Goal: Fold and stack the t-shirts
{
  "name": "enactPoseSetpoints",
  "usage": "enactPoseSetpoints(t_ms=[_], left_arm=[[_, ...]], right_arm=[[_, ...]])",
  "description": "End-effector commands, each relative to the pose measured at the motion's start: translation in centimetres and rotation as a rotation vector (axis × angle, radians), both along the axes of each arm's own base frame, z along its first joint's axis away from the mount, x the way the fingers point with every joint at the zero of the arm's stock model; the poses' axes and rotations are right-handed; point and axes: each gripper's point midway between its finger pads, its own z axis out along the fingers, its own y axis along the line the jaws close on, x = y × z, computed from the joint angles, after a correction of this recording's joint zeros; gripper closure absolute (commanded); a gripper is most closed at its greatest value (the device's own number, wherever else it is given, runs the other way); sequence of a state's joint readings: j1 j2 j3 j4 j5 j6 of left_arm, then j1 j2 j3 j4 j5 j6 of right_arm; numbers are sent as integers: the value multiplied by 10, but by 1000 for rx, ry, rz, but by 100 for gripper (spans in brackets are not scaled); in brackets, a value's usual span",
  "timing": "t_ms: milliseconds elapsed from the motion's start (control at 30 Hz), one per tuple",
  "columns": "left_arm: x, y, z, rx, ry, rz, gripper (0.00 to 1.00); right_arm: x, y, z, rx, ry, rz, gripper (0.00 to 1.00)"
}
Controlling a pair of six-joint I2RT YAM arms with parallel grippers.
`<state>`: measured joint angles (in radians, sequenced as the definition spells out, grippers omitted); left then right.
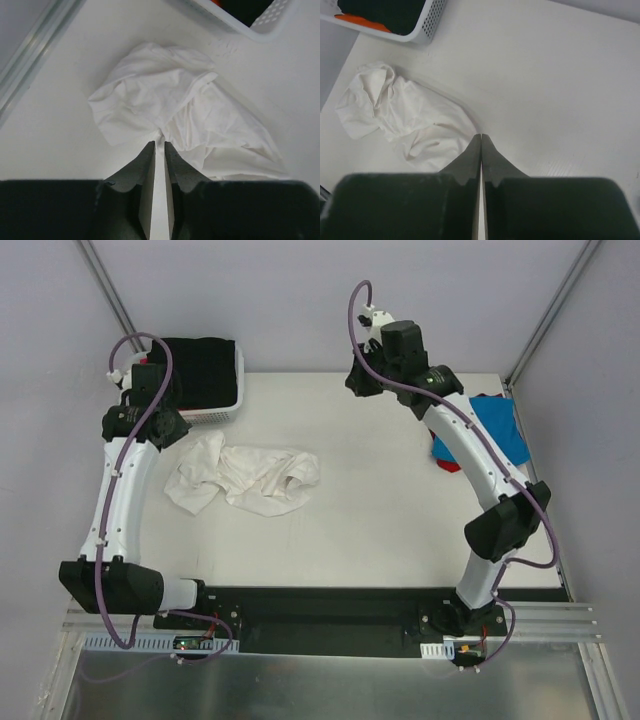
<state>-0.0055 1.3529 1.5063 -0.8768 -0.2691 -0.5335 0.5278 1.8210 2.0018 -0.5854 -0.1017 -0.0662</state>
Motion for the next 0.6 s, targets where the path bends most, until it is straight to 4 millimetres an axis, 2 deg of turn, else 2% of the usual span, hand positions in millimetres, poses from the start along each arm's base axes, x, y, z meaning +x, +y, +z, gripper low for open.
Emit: enactPoseSetpoints(t_ms=[0,33,67,100,133,200,233,267,300,333,367,400,433,467,500,533,567], left_arm=[[-29,36,41,138,-77,167,93],[-33,41,45,158,-80,189,99],[-36,44,46,175,-69,199,99],[-37,44,53,182,-72,183,100],[-35,39,55,182,-62,136,100],[-34,35,64,163,-91,116,100],[-36,34,69,155,-112,122,97],[-36,35,73,154,-127,132,95],[-37,37,77,159,-141,144,94],[-40,39,82,163,-159,160,93],[-42,44,85,179,-164,189,96],[-43,45,86,178,-168,199,97],[-44,45,86,176,-173,208,98],[-44,46,84,171,-173,222,99],[-44,44,76,154,-158,227,97],[-42,41,69,132,-148,232,96],[-38,39,62,119,-139,228,95]], right_arm=[[5,-27,75,133,-203,-42,99],[0,-15,88,277,-166,7,99],[1,-15,83,341,-116,12,99],[10,-25,81,406,-78,-9,99],[11,-19,86,552,17,-29,99],[23,-26,77,607,113,-88,99],[25,-25,47,527,183,-105,99],[27,-27,36,445,183,-120,99],[19,-18,58,385,114,-95,99],[21,-33,35,238,117,-191,99],[20,-39,38,104,21,-170,93],[12,-29,37,34,-16,-153,81],[15,-37,37,-30,-64,-191,72],[13,-35,34,-33,-59,-177,73],[11,-33,28,-29,-38,-163,84],[6,-29,12,-33,11,-135,99],[-1,-20,4,-15,52,-86,99]])
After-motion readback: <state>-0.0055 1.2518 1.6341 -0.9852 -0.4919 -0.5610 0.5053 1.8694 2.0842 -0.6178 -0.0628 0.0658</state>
